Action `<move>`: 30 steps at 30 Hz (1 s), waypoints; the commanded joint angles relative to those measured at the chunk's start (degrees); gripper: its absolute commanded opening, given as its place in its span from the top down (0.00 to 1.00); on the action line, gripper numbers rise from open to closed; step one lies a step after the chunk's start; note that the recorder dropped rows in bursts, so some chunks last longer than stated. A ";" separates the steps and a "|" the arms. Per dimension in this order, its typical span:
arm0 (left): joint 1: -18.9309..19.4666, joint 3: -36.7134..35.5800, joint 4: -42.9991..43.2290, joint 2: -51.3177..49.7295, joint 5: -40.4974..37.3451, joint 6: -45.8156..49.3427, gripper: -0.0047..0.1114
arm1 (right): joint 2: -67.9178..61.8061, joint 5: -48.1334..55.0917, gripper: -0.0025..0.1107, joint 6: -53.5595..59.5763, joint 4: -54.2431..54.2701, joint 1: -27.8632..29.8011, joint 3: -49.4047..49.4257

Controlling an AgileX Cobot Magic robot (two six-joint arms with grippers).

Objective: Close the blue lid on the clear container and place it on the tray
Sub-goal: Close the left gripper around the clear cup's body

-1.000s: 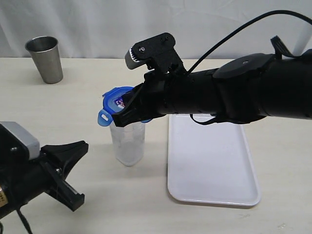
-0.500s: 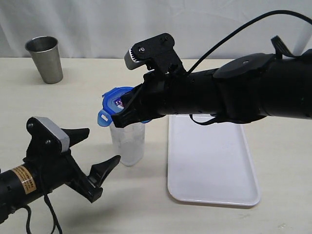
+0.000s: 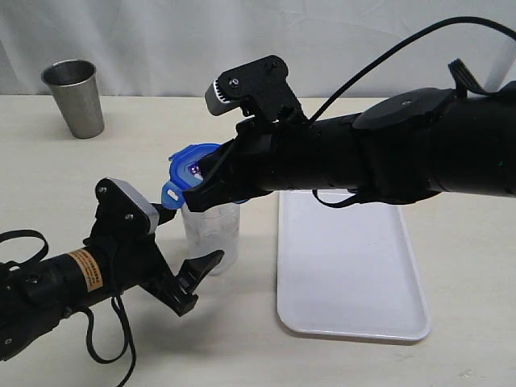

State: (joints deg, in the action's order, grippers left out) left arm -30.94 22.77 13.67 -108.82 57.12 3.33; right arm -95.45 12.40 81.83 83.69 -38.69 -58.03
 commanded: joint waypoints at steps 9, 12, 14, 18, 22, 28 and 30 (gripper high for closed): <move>-0.35 3.83 0.70 -1.63 -0.77 4.02 0.17 | -0.66 2.71 0.94 -0.25 -1.08 -0.08 0.38; -0.35 5.17 0.83 -1.63 -2.14 4.52 0.17 | -0.66 2.69 0.94 -0.62 -1.08 -0.08 0.38; -0.35 6.78 0.72 -1.63 -5.33 4.52 0.17 | -0.66 2.69 0.94 -1.32 -1.71 -0.08 0.38; -0.35 8.74 0.82 -1.63 -7.40 4.52 0.17 | -0.66 2.69 0.94 -1.99 -2.24 -0.08 0.38; -0.35 9.53 0.82 -1.63 -6.70 4.52 0.17 | -0.66 2.69 0.94 -1.99 -2.36 -0.08 0.38; -0.35 10.66 0.71 -1.63 -6.47 4.52 0.17 | -0.66 2.69 0.94 -2.20 -2.36 -0.08 0.38; -0.35 10.66 0.71 -1.63 -6.47 4.52 0.17 | -0.66 2.69 0.94 -2.20 -2.36 -0.08 0.38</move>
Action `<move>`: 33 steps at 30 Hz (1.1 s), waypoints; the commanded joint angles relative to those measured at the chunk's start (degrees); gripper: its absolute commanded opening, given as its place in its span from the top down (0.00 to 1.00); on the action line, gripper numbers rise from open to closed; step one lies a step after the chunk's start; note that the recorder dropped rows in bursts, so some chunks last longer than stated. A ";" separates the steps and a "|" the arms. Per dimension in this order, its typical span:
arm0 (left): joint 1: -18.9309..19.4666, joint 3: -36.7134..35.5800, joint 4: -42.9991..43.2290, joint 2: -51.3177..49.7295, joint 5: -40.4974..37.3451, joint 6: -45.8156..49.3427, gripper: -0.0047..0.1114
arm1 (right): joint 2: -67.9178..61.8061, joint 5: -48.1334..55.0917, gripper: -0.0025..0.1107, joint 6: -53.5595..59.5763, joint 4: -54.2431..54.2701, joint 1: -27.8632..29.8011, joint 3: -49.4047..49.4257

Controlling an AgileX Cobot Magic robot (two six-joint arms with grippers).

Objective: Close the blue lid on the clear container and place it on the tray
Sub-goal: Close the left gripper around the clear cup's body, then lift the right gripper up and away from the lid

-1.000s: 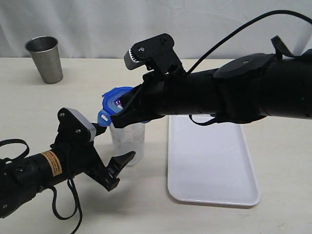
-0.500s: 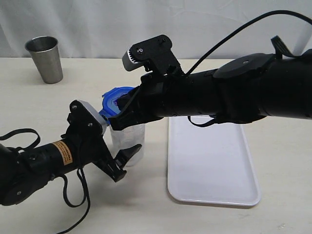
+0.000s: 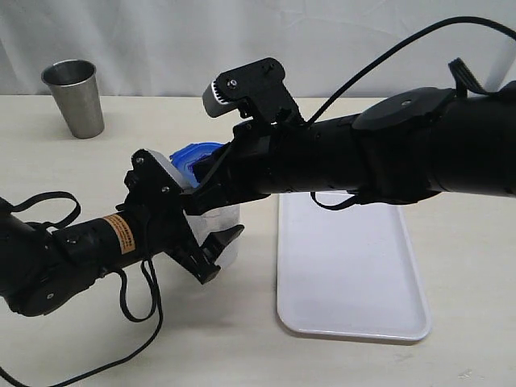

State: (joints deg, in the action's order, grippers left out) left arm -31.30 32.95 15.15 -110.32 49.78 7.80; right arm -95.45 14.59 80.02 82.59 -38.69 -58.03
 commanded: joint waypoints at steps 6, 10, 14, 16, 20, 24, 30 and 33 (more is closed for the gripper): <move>0.01 0.48 -0.66 -0.13 -0.79 0.06 0.17 | -0.66 0.51 0.94 -0.38 -1.26 -0.08 0.38; 0.01 0.48 -0.66 -0.13 -0.81 0.19 0.17 | -0.66 0.51 0.94 -0.81 -1.26 -0.08 0.38; 0.01 0.48 -0.77 -0.13 -1.36 0.19 0.18 | -0.66 0.51 0.94 -0.81 -1.26 -0.08 0.38; 0.01 0.48 -0.77 -0.13 -1.49 0.19 0.25 | -0.66 0.51 0.94 -0.81 -1.26 -0.08 0.38; 0.01 0.48 -0.77 -0.13 -1.64 0.19 0.53 | -0.66 0.51 0.94 -0.81 -1.26 -0.08 0.38; 0.01 0.48 -0.77 -0.13 -2.65 -0.14 0.83 | -0.66 0.51 0.94 -0.81 -1.26 -0.08 0.38; 0.01 0.48 -0.03 -0.01 -4.09 0.11 0.96 | 1.98 -1.84 0.94 -0.81 -1.26 0.03 0.38; 0.77 0.48 5.62 0.11 -4.09 -0.32 0.96 | 5.65 -3.24 0.94 -0.81 -1.26 0.03 0.38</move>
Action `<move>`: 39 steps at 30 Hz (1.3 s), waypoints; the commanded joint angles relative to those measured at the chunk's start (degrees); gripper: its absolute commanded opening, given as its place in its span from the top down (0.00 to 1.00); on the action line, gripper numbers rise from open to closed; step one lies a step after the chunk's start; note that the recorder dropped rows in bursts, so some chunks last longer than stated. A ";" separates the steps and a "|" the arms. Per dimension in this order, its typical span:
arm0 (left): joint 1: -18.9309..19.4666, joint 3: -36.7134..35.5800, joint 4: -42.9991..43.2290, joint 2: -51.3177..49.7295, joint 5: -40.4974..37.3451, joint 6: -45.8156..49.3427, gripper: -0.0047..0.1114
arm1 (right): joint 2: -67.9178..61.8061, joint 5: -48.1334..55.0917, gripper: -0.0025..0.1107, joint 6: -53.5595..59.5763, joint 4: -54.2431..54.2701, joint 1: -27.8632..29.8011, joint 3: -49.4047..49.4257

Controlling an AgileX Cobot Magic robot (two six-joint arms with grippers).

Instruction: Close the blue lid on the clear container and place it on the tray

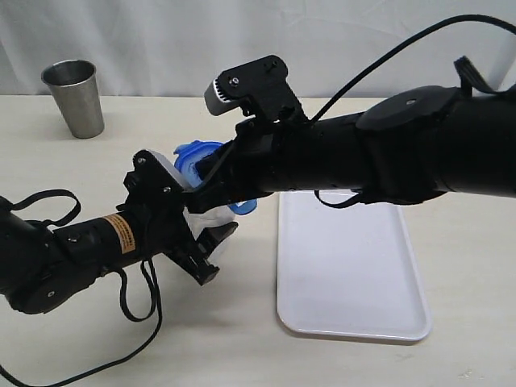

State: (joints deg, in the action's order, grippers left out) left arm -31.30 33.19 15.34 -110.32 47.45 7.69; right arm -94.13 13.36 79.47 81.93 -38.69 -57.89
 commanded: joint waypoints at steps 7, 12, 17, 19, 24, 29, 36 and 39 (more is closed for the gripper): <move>8.42 0.32 24.10 1.14 4.15 -10.05 0.96 | 11.34 -10.67 0.93 -1.00 -0.60 0.03 0.25; 15.83 0.32 36.78 1.14 16.79 -16.20 0.96 | 11.42 -10.17 0.77 -3.68 0.04 3.71 0.25; 21.68 3.02 50.34 1.14 21.60 -17.71 0.96 | 9.64 -4.58 0.64 -6.65 0.04 10.80 0.25; 22.44 5.11 54.58 1.14 21.60 -23.26 0.96 | 8.80 -2.60 0.64 -7.57 0.04 13.76 0.25; 22.59 9.78 62.40 1.03 19.66 -31.51 0.96 | 7.11 8.93 0.64 -12.40 -0.78 22.00 -0.15; 22.59 12.20 66.64 0.81 17.81 -32.35 0.96 | 4.33 25.20 0.64 -21.91 -11.20 29.20 -4.67; 22.59 12.33 62.76 -1.28 12.82 -30.01 0.96 | -0.20 44.43 0.64 -28.95 -16.04 29.70 -12.15; 22.59 12.33 60.47 -2.17 13.10 -29.36 0.96 | -0.08 45.83 0.64 -28.95 -15.84 26.21 -13.46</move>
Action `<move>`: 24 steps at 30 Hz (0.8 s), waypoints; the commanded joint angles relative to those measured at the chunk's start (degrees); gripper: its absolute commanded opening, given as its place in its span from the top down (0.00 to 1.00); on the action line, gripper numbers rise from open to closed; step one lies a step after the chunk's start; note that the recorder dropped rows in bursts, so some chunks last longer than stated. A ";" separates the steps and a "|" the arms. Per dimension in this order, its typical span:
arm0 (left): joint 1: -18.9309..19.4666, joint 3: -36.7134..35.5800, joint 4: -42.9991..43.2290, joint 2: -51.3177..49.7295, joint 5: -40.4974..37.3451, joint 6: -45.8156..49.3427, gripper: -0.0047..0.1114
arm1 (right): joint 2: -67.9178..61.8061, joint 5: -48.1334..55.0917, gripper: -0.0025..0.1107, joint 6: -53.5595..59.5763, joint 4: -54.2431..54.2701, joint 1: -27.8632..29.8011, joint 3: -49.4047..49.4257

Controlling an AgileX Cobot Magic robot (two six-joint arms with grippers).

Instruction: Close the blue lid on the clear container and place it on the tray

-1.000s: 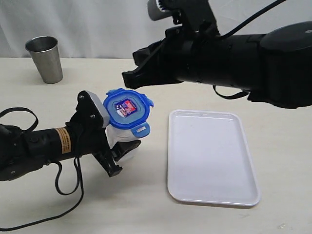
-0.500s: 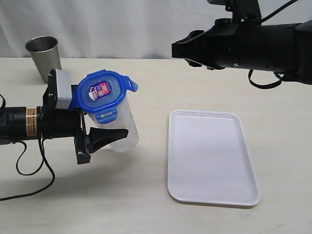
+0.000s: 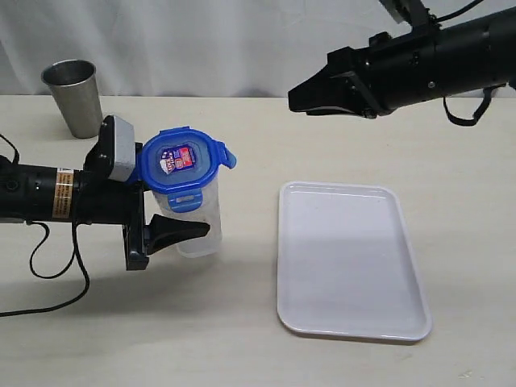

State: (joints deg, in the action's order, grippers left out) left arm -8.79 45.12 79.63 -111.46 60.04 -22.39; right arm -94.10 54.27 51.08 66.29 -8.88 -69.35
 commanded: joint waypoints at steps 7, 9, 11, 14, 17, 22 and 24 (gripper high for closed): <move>0.07 0.40 -3.70 -1.12 -2.91 0.66 0.96 | 0.25 -0.96 0.64 -7.31 -5.14 -12.61 -2.58; 0.07 0.29 -3.70 -1.12 -3.38 -0.07 0.96 | 0.16 -5.68 0.62 -10.58 -9.55 -15.52 -2.58; 0.07 0.29 -3.15 -1.12 -3.38 -0.16 0.96 | -0.10 -10.53 0.55 -15.10 -14.22 -17.90 -2.58; 0.07 0.29 -2.27 -1.12 -2.95 -0.16 0.96 | -0.80 -16.20 0.48 -22.10 -19.27 -20.08 -2.58; 0.07 0.29 -2.27 -1.12 -1.97 -0.41 0.96 | -1.66 -18.43 0.49 -23.25 -19.70 -20.63 -2.58; 0.07 0.29 -2.27 -1.12 -1.90 -0.41 0.96 | -3.61 -18.17 0.60 -23.07 -18.82 -20.63 -2.58; 0.07 0.29 -2.27 -1.12 -1.90 -0.41 0.96 | -3.72 -18.40 0.60 -22.15 -18.41 -20.63 -2.58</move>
State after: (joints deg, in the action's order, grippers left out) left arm -8.79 45.12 77.80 -112.68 56.33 -22.26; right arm -97.73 36.17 27.89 47.53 -29.41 -71.67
